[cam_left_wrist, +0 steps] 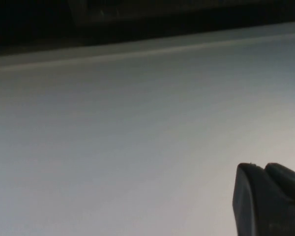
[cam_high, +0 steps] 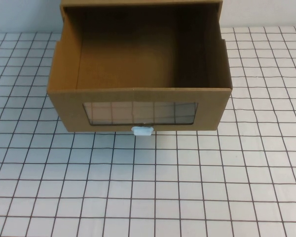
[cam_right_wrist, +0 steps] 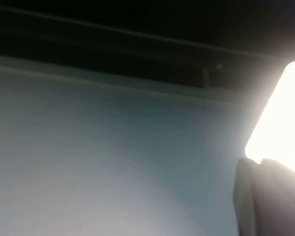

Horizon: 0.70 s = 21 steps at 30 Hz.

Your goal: Close the shoe box

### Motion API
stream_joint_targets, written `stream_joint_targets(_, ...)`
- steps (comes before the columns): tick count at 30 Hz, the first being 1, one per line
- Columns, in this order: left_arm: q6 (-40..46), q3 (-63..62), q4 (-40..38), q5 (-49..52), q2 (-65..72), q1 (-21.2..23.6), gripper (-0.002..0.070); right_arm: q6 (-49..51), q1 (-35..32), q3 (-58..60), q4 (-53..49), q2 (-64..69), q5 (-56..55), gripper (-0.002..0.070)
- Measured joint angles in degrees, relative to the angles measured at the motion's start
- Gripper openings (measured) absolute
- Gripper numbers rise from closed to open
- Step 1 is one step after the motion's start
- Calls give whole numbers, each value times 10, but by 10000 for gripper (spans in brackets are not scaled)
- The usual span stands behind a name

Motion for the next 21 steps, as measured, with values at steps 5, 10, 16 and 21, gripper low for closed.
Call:
stream_joint_targets(5, 21, -56, 0, 2, 52, 0, -5, 32, 0, -76, -65, 62, 44, -14)
stream_joint_targets(10, 14, -95, 0, 20, 134, 0, -5, 117, 0, -178, -93, 128, 163, -14)
stream_joint_targets(16, -19, -209, -15, 178, 200, 0, -5, 223, 0, -279, -94, 199, 332, -14)
stream_joint_targets(21, -28, -314, -40, 394, 259, 0, -5, 241, 0, -341, -94, 262, 465, -13)
